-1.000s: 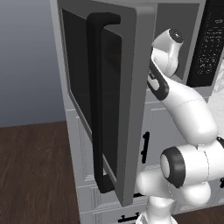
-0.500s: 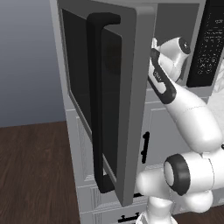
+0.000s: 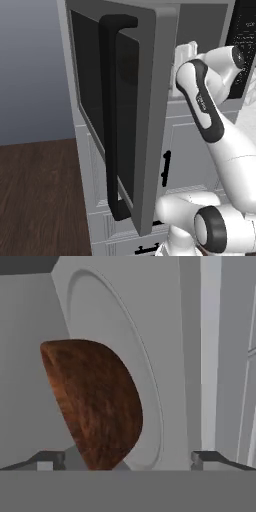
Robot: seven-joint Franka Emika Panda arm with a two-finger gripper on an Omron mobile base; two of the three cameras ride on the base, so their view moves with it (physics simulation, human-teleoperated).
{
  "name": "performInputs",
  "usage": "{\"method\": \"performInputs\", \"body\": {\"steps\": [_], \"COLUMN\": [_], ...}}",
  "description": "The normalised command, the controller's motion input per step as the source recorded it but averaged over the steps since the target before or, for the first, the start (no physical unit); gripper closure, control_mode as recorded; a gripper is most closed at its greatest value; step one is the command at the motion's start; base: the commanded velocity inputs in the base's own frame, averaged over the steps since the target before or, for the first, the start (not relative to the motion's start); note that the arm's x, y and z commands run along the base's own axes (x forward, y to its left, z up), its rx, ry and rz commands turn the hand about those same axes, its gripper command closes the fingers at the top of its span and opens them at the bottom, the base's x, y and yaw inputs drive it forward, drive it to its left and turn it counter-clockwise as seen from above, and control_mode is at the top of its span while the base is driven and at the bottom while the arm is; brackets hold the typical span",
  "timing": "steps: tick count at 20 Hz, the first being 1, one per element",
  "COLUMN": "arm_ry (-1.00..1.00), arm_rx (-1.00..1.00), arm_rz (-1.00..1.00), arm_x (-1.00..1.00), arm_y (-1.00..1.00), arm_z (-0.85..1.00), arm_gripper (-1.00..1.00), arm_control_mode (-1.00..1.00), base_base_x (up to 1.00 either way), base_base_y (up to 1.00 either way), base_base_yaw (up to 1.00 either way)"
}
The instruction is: Open the microwave, place the bowl with waffle inside the microwave, then close the microwave door and turn it on.
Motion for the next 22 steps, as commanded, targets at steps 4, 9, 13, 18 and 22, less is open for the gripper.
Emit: {"method": "performInputs", "body": {"steps": [4,9,13,18,22], "arm_ry": [-0.11,-0.07,-0.06,-0.18,-0.28], "arm_rx": [0.00,0.00,0.00,0.00,-0.06], "arm_rz": [0.06,0.05,0.02,0.00,0.03], "arm_x": [-0.19,-0.95,-1.00,-1.00,-1.00], "arm_y": [0.00,-0.01,-0.05,-0.05,0.08], "arm_z": [0.64,0.34,0.09,0.00,-0.23], "arm_gripper": [1.00,1.00,1.00,1.00,1.00], "arm_control_mode": [-1.00,-1.00,-1.00,-1.00,-1.00], "base_base_x": [0.00,0.00,0.00,0.00,0.00], "base_base_y": [0.00,0.00,0.00,0.00,0.00], "base_base_yaw": [0.00,0.00,0.00,0.00,0.00]}}
